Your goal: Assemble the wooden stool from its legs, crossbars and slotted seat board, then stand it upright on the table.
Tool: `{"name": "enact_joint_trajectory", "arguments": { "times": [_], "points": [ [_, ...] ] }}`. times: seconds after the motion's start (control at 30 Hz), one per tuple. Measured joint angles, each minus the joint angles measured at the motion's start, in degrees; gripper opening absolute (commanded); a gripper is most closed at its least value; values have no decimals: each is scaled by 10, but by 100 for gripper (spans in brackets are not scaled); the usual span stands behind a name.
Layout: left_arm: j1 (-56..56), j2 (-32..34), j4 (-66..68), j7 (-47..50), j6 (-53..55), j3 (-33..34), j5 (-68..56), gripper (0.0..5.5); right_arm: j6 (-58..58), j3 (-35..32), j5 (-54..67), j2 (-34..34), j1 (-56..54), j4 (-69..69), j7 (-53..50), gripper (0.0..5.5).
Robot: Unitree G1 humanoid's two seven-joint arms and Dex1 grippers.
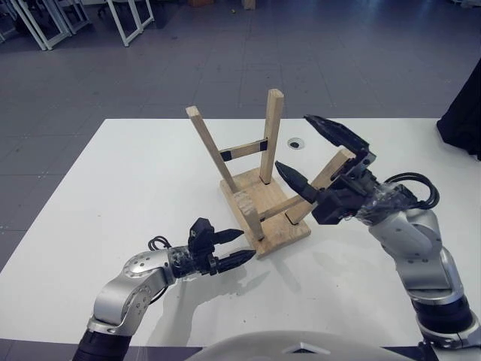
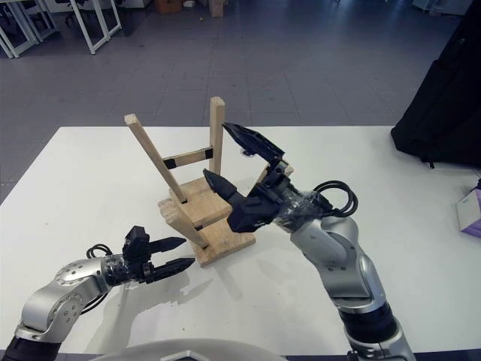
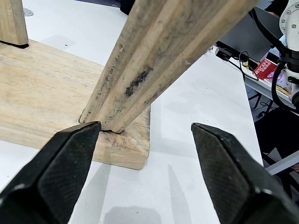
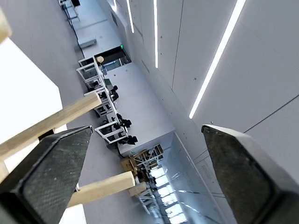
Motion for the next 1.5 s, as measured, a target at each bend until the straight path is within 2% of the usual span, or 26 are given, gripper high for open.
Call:
{"name": "enact_joint_trajectory", "arguments": {
  "times": [0.1,0.2,0.43,0.57,0.7,1.03,1.17,1.33,1.5],
  "points": [
    [-2,1,0,0,0,-1,1,359,-10,42,-74,-8,35,99,-42,432],
    [-8,2,1,-2,0,-2,1,359,-14,52,-83,-13,32,109,-46,432],
    [-7,0,1,0,-2,-2,1,359,-23,57,-38,-31,17,126,-41,432],
    [-5,-6,2,10,-7,-5,7,359,-80,66,-88,-34,-2,186,-133,432],
    [1,-11,9,14,-10,-6,13,359,-80,30,-119,-50,3,182,-164,432],
    [6,-12,12,14,-24,-6,25,359,-21,-11,-85,2,-59,111,-138,432],
    [2,-13,17,14,-26,-10,29,359,-22,54,-106,-24,-25,183,-79,432],
    [2,-12,8,18,-28,-6,35,359,-31,58,-61,-70,-27,167,-40,432],
    [-23,-12,-71,84,-51,27,59,359,-30,58,-33,-77,-33,171,-24,432]
  ]
}}
